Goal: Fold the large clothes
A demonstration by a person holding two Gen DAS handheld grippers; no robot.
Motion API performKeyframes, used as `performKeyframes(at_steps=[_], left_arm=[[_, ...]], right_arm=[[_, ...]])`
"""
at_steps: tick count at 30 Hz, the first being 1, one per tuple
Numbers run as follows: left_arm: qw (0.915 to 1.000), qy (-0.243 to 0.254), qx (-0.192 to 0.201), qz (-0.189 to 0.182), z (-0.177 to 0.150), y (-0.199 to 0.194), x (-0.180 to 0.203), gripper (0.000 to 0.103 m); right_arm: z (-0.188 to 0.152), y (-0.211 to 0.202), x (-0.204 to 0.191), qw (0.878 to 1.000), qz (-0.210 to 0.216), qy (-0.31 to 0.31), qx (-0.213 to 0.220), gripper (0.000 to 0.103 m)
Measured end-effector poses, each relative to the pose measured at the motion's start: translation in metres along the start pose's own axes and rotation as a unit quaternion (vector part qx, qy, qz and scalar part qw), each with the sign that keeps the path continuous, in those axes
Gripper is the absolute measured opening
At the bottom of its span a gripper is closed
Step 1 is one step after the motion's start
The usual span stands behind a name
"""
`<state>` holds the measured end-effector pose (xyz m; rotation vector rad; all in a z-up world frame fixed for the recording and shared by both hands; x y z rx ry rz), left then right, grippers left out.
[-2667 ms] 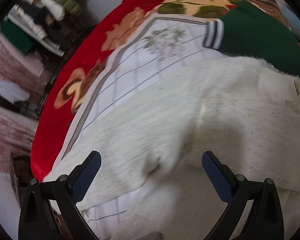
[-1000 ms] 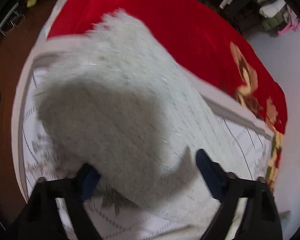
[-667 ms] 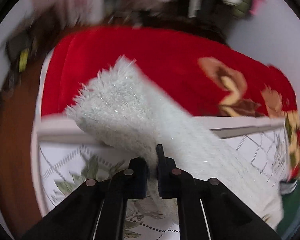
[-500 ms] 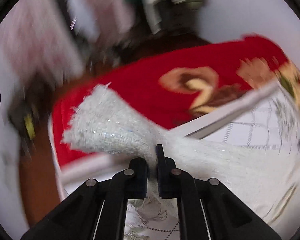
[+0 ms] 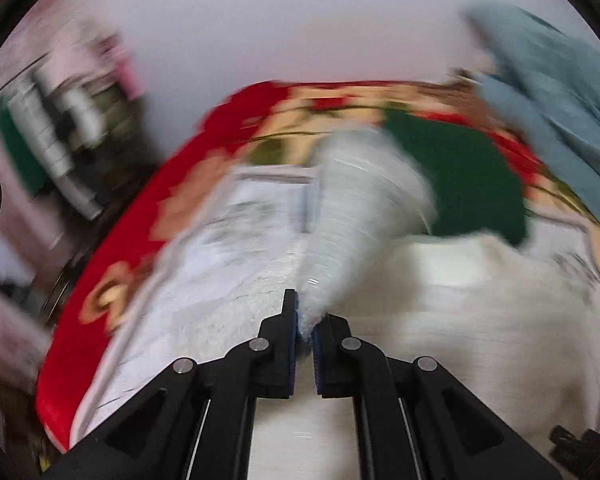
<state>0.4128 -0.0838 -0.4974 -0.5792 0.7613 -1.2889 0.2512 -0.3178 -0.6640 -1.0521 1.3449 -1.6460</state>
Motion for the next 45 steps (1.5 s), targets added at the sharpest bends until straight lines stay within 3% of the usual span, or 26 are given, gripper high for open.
performKeyframes(at_steps=[2, 5, 9, 12, 14, 15, 16, 17, 21, 23, 28, 31, 34, 36, 37, 38, 39, 41, 43, 44, 45], left_arm=[[0.9989, 0.030, -0.006, -0.036, -0.004, 0.001, 0.051, 0.004], [0.9937, 0.093, -0.023, -0.059, -0.018, 0.010, 0.117, 0.004], [0.9836, 0.169, -0.054, -0.033, -0.046, 0.027, 0.159, 0.010], [0.9810, 0.182, -0.066, -0.011, -0.057, 0.032, 0.160, 0.012], [0.9810, 0.180, -0.072, -0.007, -0.057, 0.032, 0.155, 0.022], [0.9805, 0.180, -0.080, -0.006, -0.056, 0.032, 0.152, 0.044], [0.9800, 0.181, -0.083, -0.002, -0.057, 0.032, 0.152, 0.078], [0.9802, 0.179, -0.085, 0.002, -0.057, 0.032, 0.149, 0.089], [0.9823, 0.163, -0.089, 0.020, -0.055, 0.028, 0.133, 0.092], [0.9823, 0.159, -0.085, 0.049, -0.050, 0.023, 0.117, 0.093], [0.9833, 0.116, -0.078, 0.117, -0.044, 0.017, 0.060, 0.093], [0.9872, 0.069, -0.106, 0.097, -0.046, 0.020, 0.035, 0.093], [0.9859, 0.058, -0.123, 0.098, -0.052, 0.025, 0.024, 0.093], [0.9838, 0.071, -0.124, 0.108, -0.058, 0.027, 0.020, 0.093], [0.9831, 0.073, -0.128, 0.108, -0.061, 0.029, 0.018, 0.093], [0.9828, 0.072, -0.134, 0.105, -0.063, 0.030, 0.015, 0.093], [0.9823, 0.070, -0.138, 0.105, -0.066, 0.031, 0.014, 0.093], [0.9813, 0.070, -0.140, 0.113, -0.067, 0.031, 0.007, 0.093], [0.9804, 0.070, -0.141, 0.119, -0.068, 0.032, 0.000, 0.093], [0.9794, 0.071, -0.141, 0.125, -0.069, 0.033, -0.004, 0.093], [0.9788, 0.073, -0.142, 0.129, -0.068, 0.033, -0.008, 0.093]], right_arm=[[-0.002, 0.008, 0.027, 1.000, -0.006, 0.020, -0.006, 0.074], [-0.003, 0.023, 0.067, 0.998, -0.010, 0.052, -0.019, 0.074], [-0.006, 0.035, 0.099, 0.997, -0.010, 0.064, -0.030, 0.074], [-0.005, 0.036, 0.104, 0.998, -0.005, 0.053, -0.028, 0.079], [-0.002, 0.035, 0.104, 0.999, -0.004, 0.043, -0.026, 0.079], [-0.001, 0.033, 0.103, 0.999, -0.003, 0.038, -0.024, 0.079], [0.000, 0.031, 0.102, 0.999, -0.003, 0.034, -0.023, 0.079], [0.001, 0.030, 0.101, 0.999, -0.004, 0.029, -0.022, 0.079], [0.007, 0.019, 0.099, 1.000, 0.000, 0.016, -0.014, 0.080], [0.010, 0.011, 0.094, 1.000, 0.006, 0.012, -0.009, 0.080], [0.031, -0.008, 0.067, 0.996, 0.086, 0.010, -0.002, 0.080], [0.048, -0.021, 0.035, 0.984, 0.176, 0.017, -0.003, 0.080], [0.062, -0.022, 0.001, 0.966, 0.256, 0.031, -0.031, 0.080], [0.065, -0.011, -0.026, 0.940, 0.325, 0.054, -0.085, 0.080], [0.063, -0.007, -0.034, 0.933, 0.340, 0.060, -0.100, 0.080], [0.058, 0.004, -0.049, 0.915, 0.371, 0.071, -0.143, 0.080], [0.051, 0.014, -0.062, 0.901, 0.386, 0.076, -0.185, 0.080], [0.042, 0.031, -0.075, 0.883, 0.405, 0.096, -0.218, 0.080], [0.033, 0.043, -0.087, 0.879, 0.402, 0.095, -0.238, 0.080], [0.032, 0.045, -0.090, 0.875, 0.411, 0.109, -0.230, 0.065], [0.032, 0.042, -0.093, 0.869, 0.430, 0.116, -0.216, 0.021]])
Point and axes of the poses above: each gripper's, at about its wrist camera, not at the fingertips, and y roughly the way its jaws point, x to its right, z to its top, the point moved 6 cm from there along y, roughly the way its jaws point, and after that the axes turned 2 degrees about -z, right-handed, at the moved point
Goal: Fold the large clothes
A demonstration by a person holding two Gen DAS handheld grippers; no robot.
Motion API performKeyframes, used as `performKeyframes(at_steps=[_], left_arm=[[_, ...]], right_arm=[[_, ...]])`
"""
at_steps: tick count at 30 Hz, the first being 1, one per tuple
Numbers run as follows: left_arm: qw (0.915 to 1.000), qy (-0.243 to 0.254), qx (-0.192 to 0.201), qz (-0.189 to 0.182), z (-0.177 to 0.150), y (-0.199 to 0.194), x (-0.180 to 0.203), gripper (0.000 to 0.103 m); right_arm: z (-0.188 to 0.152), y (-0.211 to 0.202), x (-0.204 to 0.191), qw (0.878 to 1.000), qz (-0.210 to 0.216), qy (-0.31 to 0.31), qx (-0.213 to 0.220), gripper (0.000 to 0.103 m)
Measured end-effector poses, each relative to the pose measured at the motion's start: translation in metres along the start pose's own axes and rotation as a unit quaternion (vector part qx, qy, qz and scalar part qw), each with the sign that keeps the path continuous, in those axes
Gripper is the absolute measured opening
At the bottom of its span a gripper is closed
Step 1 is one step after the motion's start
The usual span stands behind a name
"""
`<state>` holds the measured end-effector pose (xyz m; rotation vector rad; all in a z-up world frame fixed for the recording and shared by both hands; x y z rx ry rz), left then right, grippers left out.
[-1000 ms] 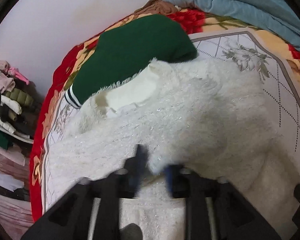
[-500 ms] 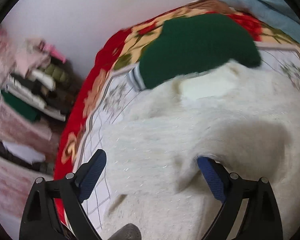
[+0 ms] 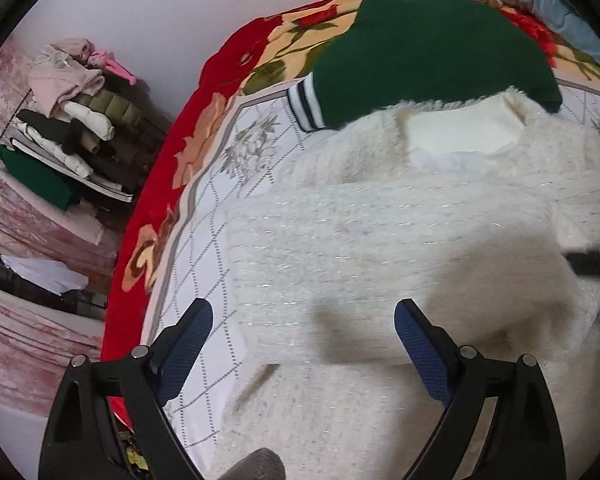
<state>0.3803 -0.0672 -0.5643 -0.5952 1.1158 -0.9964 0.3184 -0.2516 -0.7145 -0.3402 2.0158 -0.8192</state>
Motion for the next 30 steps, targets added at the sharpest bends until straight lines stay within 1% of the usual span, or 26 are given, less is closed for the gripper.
performKeyframes(at_steps=[1, 3, 4, 6, 8, 9, 10, 11, 12, 13, 14, 15, 16, 17, 18, 20, 21, 22, 23, 25, 26, 27, 28, 29, 30], left_arm=[[1.0000, 0.001, -0.001, 0.005, 0.000, 0.001, -0.004, 0.093], [0.9999, 0.000, -0.002, 0.012, 0.000, 0.004, -0.014, 0.093], [0.9999, -0.002, -0.004, 0.013, 0.000, 0.005, -0.019, 0.093], [0.9998, -0.009, -0.009, 0.012, 0.000, 0.008, -0.029, 0.093], [0.9998, -0.015, -0.011, 0.012, 0.001, 0.010, -0.036, 0.093], [0.9997, -0.015, -0.013, 0.016, 0.001, 0.013, -0.038, 0.093], [0.9997, -0.014, -0.015, 0.016, 0.000, 0.017, -0.039, 0.093], [0.9996, -0.012, -0.019, 0.017, 0.000, 0.021, -0.039, 0.093], [0.9995, -0.009, -0.024, 0.018, -0.001, 0.026, -0.038, 0.093], [0.9994, -0.007, -0.028, 0.017, -0.001, 0.030, -0.038, 0.093], [0.9994, -0.004, -0.031, 0.016, -0.001, 0.033, -0.037, 0.093], [0.9993, 0.001, -0.034, 0.017, 0.000, 0.037, -0.036, 0.093], [0.9992, 0.004, -0.035, 0.021, 0.000, 0.040, -0.036, 0.093], [0.9991, 0.006, -0.033, 0.025, 0.001, 0.044, -0.036, 0.093], [0.9991, 0.007, -0.032, 0.028, 0.003, 0.048, -0.036, 0.093], [0.9989, 0.007, -0.030, 0.036, 0.007, 0.052, -0.037, 0.093], [0.9988, 0.006, -0.029, 0.040, 0.009, 0.056, -0.037, 0.093], [0.9987, 0.004, -0.029, 0.043, 0.012, 0.057, -0.039, 0.093], [0.9986, 0.001, -0.029, 0.045, 0.014, 0.059, -0.040, 0.093], [0.9984, -0.002, -0.030, 0.048, 0.018, 0.061, -0.042, 0.093], [0.9983, -0.004, -0.029, 0.050, 0.019, 0.061, -0.043, 0.093], [0.9983, -0.004, -0.029, 0.051, 0.021, 0.061, -0.044, 0.093], [0.9983, -0.005, -0.027, 0.051, 0.022, 0.059, -0.045, 0.093], [0.9984, -0.005, -0.026, 0.051, 0.022, 0.058, -0.045, 0.093], [0.9984, -0.006, -0.023, 0.050, 0.022, 0.057, -0.046, 0.093]], right_arm=[[-0.001, -0.001, -0.001, 1.000, 0.001, -0.002, 0.010, 0.009], [0.000, -0.021, -0.013, 0.997, -0.023, -0.039, 0.064, 0.009], [0.000, -0.029, -0.019, 0.995, -0.034, -0.056, 0.082, 0.008], [-0.001, -0.060, -0.038, 0.981, -0.075, -0.112, 0.137, 0.008], [0.005, -0.089, -0.051, 0.967, -0.105, -0.152, 0.177, 0.008], [0.005, -0.100, -0.058, 0.954, -0.133, -0.184, 0.195, 0.008], [0.009, -0.106, -0.058, 0.943, -0.168, -0.210, 0.196, 0.008], [0.013, -0.102, -0.055, 0.932, -0.211, -0.230, 0.183, 0.012], [0.018, -0.091, -0.042, 0.922, -0.271, -0.239, 0.142, 0.026], [0.023, -0.085, -0.030, 0.919, -0.299, -0.229, 0.114, 0.030], [0.024, -0.085, -0.020, 0.925, -0.295, -0.215, 0.102, 0.031], [0.025, -0.090, -0.013, 0.938, -0.270, -0.193, 0.101, 0.035], [0.027, -0.096, -0.011, 0.946, -0.249, -0.177, 0.108, 0.040], [0.029, -0.108, -0.009, 0.954, -0.221, -0.157, 0.126, 0.051], [0.030, -0.117, -0.007, 0.957, -0.203, -0.148, 0.141, 0.058], [0.036, -0.126, -0.010, 0.962, -0.172, -0.139, 0.158, 0.058], [0.041, -0.124, -0.011, 0.966, -0.155, -0.137, 0.158, 0.058], [0.043, -0.122, -0.012, 0.967, -0.148, -0.138, 0.155, 0.058], [0.049, -0.112, -0.014, 0.968, -0.143, -0.141, 0.147, 0.058], [0.057, -0.076, -0.017, 0.972, -0.146, -0.157, 0.096, 0.058], [0.060, -0.056, -0.018, 0.970, -0.163, -0.161, 0.077, 0.056], [0.058, -0.049, -0.015, 0.964, -0.187, -0.174, 0.077, 0.026], [0.057, -0.045, -0.020, 0.953, -0.212, -0.201, 0.084, 0.005], [0.055, -0.048, -0.025, 0.949, -0.219, -0.206, 0.097, 0.006], [0.052, -0.060, -0.035, 0.944, -0.221, -0.210, 0.129, 0.006]])
Point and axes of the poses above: each gripper's, at about its wrist camera, not at the fingertips, and y roughly the way its jaws point, x to its right, z to its top, the point moved 6 cm from there along y, roughly the way its jaws point, and after that the axes turned 2 degrees about -z, right-handed, at the moved point
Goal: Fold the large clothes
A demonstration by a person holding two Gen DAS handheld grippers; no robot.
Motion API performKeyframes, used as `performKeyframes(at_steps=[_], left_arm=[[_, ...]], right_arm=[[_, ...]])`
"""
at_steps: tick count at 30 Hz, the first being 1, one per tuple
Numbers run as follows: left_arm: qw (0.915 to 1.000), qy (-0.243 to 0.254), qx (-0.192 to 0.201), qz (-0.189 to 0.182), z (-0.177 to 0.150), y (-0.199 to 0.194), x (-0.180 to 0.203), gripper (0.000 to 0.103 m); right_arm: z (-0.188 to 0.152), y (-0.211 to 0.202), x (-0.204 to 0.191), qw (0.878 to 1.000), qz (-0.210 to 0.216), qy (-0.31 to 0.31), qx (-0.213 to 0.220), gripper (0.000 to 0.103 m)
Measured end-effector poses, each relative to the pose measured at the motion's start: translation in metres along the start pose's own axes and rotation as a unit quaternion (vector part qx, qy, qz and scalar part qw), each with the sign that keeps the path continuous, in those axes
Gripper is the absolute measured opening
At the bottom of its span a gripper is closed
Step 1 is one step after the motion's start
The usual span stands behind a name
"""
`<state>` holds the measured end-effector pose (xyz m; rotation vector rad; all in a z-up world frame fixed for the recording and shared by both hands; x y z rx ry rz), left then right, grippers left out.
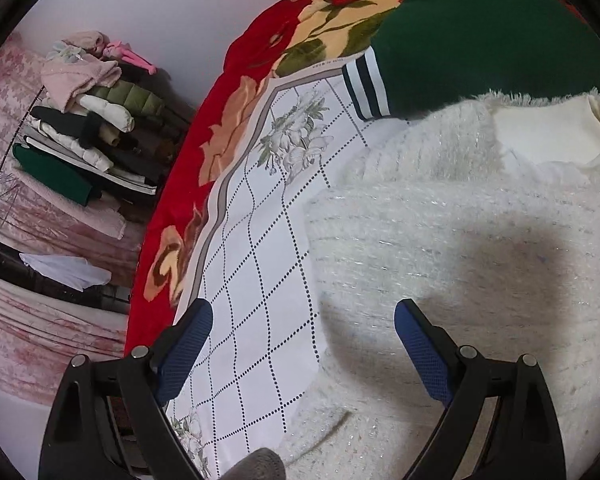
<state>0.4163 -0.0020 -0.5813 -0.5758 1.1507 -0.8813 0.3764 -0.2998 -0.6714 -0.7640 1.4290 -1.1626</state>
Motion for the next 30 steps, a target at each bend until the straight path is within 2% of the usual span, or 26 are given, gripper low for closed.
performKeyframes(at_steps=[3, 4, 5, 7, 9, 11, 12, 13, 16, 18, 19, 20, 21, 23, 24, 25, 27, 30], left_arm=[[1.0000, 0.003, -0.003, -0.006, -0.003, 0.006, 0.001, 0.093], [0.9998, 0.007, -0.014, -0.008, -0.005, 0.013, 0.004, 0.093], [0.9994, 0.011, -0.030, -0.010, -0.010, 0.022, 0.006, 0.093], [0.9988, 0.010, -0.044, -0.018, -0.016, 0.025, 0.003, 0.093], [0.9990, 0.002, -0.036, -0.026, -0.030, 0.013, -0.009, 0.093], [0.9988, 0.009, -0.038, -0.028, -0.052, 0.003, -0.018, 0.093], [0.9986, 0.010, -0.042, -0.031, -0.063, 0.000, -0.021, 0.093], [0.9982, 0.013, -0.049, -0.033, -0.076, -0.003, -0.023, 0.093], [0.9959, 0.034, -0.076, -0.035, -0.121, -0.004, -0.021, 0.093], [0.9925, 0.054, -0.104, -0.034, -0.149, 0.000, -0.009, 0.093], [0.9916, 0.055, -0.111, -0.036, -0.156, 0.000, -0.004, 0.093], [0.9913, 0.056, -0.113, -0.038, -0.160, -0.001, 0.000, 0.093], [0.9914, 0.057, -0.112, -0.039, -0.161, -0.004, 0.004, 0.093], [0.9923, 0.055, -0.103, -0.042, -0.160, -0.009, 0.012, 0.093], [0.9925, 0.056, -0.099, -0.045, -0.157, -0.011, 0.020, 0.093], [0.9925, 0.056, -0.098, -0.046, -0.156, -0.013, 0.023, 0.093], [0.9930, 0.057, -0.089, -0.052, -0.147, -0.020, 0.035, 0.093], [0.9947, 0.059, -0.065, -0.054, -0.130, -0.034, 0.043, 0.093]], right_arm=[[0.007, -0.027, 0.005, 0.998, -0.033, 0.006, 0.056, 0.006], [0.007, -0.026, 0.010, 0.997, -0.049, 0.006, 0.055, 0.006], [0.006, -0.013, 0.020, 0.997, -0.073, 0.008, 0.032, 0.007], [-0.004, 0.015, 0.036, 0.996, -0.064, 0.043, -0.051, 0.015], [-0.010, 0.002, 0.037, 0.996, -0.046, 0.059, -0.048, 0.030], [-0.021, -0.022, 0.032, 0.997, -0.051, 0.041, -0.032, 0.047], [-0.034, -0.036, 0.027, 0.998, -0.041, 0.033, -0.027, 0.050], [-0.044, -0.041, 0.025, 0.999, -0.032, 0.029, -0.030, 0.051], [-0.096, -0.045, 0.013, 0.997, -0.003, 0.016, -0.074, 0.051], [-0.135, -0.042, 0.024, 0.994, -0.024, 0.026, -0.102, 0.051], [-0.143, -0.042, 0.030, 0.994, -0.032, 0.031, -0.103, 0.051], [-0.154, -0.046, 0.049, 0.992, -0.060, 0.046, -0.098, 0.051], [-0.157, -0.046, 0.062, 0.991, -0.077, 0.053, -0.092, 0.051], [-0.166, -0.051, 0.104, 0.984, -0.148, 0.065, -0.077, 0.051], [-0.173, -0.046, 0.130, 0.977, -0.181, 0.076, -0.085, 0.051], [-0.181, -0.038, 0.154, 0.970, -0.193, 0.104, -0.102, 0.051], [-0.197, -0.024, 0.186, 0.964, -0.164, 0.160, -0.137, 0.050], [-0.183, -0.039, 0.181, 0.967, -0.163, 0.152, -0.124, 0.050]])
Point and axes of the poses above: each gripper's, at about its wrist camera, not at the fingertips, and y roughly the way its jaws point, x to its right, z to its top, the point moved 6 cm from there along y, roughly the way its jaws point, and after that the axes turned 2 degrees about -z, right-handed, at the moved point
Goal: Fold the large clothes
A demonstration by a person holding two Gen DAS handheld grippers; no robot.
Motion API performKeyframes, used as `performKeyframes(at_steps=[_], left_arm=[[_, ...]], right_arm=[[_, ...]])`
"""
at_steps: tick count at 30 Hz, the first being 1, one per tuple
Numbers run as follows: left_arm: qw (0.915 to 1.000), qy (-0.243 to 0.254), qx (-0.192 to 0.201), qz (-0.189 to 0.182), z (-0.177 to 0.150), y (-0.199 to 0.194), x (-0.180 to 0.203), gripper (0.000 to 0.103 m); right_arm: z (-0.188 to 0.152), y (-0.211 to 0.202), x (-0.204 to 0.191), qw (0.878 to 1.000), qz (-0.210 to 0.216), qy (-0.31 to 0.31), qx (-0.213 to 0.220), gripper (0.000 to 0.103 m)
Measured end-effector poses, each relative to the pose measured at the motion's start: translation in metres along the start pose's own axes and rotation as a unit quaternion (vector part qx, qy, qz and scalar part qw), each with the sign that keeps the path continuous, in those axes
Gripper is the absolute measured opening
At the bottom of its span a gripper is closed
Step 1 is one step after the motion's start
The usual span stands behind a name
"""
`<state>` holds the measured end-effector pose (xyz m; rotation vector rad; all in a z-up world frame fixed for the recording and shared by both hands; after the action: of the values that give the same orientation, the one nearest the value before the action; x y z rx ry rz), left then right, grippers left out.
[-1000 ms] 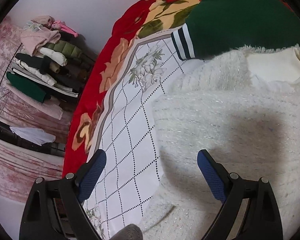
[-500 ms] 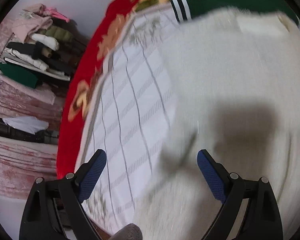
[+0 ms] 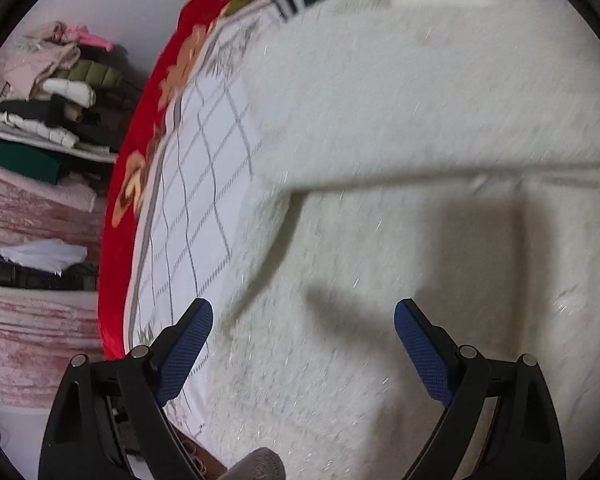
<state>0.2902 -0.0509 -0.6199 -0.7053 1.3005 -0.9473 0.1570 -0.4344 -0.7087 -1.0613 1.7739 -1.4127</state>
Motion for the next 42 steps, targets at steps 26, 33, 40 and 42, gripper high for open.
performKeyframes(at_steps=[26, 33, 40, 42], left_arm=[[0.9968, 0.000, -0.029, 0.074, 0.031, 0.075, -0.008, 0.096], [0.9978, 0.011, 0.002, 0.066, 0.045, 0.078, -0.014, 0.099], [0.9993, 0.019, 0.006, 0.030, 0.057, 0.088, -0.041, 0.100], [0.9991, 0.027, 0.011, 0.031, 0.059, 0.086, -0.042, 0.100]], right_arm=[[0.102, -0.011, -0.069, 0.990, 0.127, -0.045, 0.035, 0.015], [0.076, 0.007, -0.077, 0.988, 0.154, 0.021, -0.015, 0.007], [0.027, 0.007, -0.067, 0.991, 0.116, 0.034, -0.057, 0.008], [0.034, -0.006, -0.058, 0.999, -0.020, -0.038, -0.003, 0.033]])
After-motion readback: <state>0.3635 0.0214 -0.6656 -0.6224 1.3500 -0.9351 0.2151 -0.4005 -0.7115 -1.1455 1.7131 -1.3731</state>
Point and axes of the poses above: each gripper's, at about its wrist camera, not at the fingertips, and y roughly the way its jaws point, x to its right, z to its top, the point moved 6 cm from there along y, roughly the way its jaws point, and after that the axes turned 2 degrees about -z, right-handed, at the moved point
